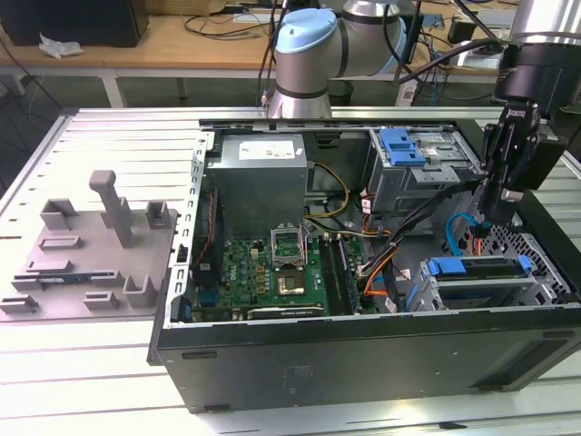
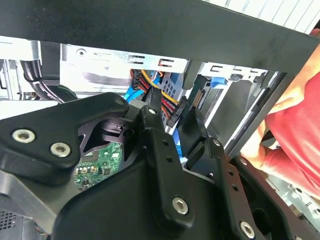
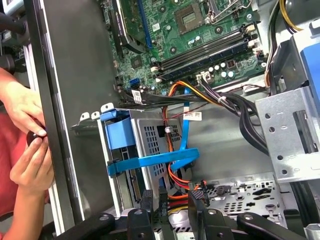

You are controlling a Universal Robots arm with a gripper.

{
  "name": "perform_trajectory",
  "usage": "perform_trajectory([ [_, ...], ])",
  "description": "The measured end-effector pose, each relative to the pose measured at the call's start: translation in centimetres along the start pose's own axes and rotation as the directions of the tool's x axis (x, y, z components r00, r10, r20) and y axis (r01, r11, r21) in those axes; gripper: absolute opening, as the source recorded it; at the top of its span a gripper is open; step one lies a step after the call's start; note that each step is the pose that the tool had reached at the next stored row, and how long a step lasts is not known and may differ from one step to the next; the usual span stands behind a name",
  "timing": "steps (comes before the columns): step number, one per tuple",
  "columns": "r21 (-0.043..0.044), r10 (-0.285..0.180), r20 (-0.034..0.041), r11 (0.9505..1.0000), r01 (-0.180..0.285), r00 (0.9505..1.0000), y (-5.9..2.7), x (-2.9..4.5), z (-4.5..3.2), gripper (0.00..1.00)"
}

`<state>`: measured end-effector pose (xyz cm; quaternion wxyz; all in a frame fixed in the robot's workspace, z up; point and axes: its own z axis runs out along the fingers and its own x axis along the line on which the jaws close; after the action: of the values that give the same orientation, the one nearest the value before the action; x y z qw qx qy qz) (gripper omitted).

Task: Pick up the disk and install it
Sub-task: 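Insert the first disk wire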

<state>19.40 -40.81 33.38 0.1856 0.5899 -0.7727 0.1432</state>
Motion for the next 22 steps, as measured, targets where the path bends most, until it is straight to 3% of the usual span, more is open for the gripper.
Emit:
perform_trajectory([
  [6,-0.0004,0.001,-0.0007,1.0000,-0.001,1.0000,-0.01,0.00,0.00,0.40],
  [10,-0.0016,0.000,-0.0019,1.0000,0.000,1.0000,-0.10,-0.04,0.00,0.16],
  [19,-0.0024,0.000,-0.0042,1.0000,0.000,1.0000,-0.14,-0.03,-0.01,0.16],
  [22,-0.0020,-0.002,-0.0023,1.0000,0.002,1.0000,-0.01,0.47,0.14,0.16],
])
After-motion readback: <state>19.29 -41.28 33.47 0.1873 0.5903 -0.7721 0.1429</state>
